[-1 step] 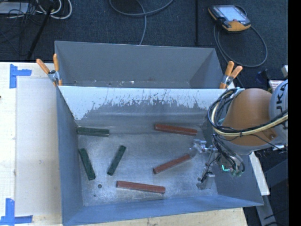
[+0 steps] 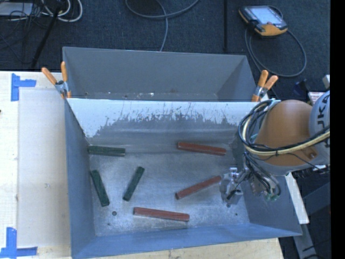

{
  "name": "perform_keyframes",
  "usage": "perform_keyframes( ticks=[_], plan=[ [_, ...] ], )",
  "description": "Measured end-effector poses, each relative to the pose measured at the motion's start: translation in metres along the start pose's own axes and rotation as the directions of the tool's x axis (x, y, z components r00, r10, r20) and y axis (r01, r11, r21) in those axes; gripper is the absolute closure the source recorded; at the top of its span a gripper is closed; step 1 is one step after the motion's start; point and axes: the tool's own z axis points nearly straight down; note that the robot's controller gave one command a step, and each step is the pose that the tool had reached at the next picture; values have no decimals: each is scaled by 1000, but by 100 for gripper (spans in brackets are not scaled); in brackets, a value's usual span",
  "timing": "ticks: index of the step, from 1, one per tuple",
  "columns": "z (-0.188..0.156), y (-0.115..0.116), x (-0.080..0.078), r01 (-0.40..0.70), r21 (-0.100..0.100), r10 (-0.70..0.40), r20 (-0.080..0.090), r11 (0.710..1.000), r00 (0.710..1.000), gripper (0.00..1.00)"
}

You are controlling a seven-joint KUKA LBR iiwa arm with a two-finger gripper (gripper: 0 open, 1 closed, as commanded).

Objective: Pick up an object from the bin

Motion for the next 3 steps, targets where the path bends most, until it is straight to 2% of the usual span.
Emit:
perform_keyframes(
  ticks=[1,2,3],
  plan=[
    [0,0,0,1,0,-1,0,1000,1000,0],
    [0,0,0,1,0,-1,0,1000,1000,0],
    [-50,-8,8,40,-2,-40,-6,999,999,0]
  ],
)
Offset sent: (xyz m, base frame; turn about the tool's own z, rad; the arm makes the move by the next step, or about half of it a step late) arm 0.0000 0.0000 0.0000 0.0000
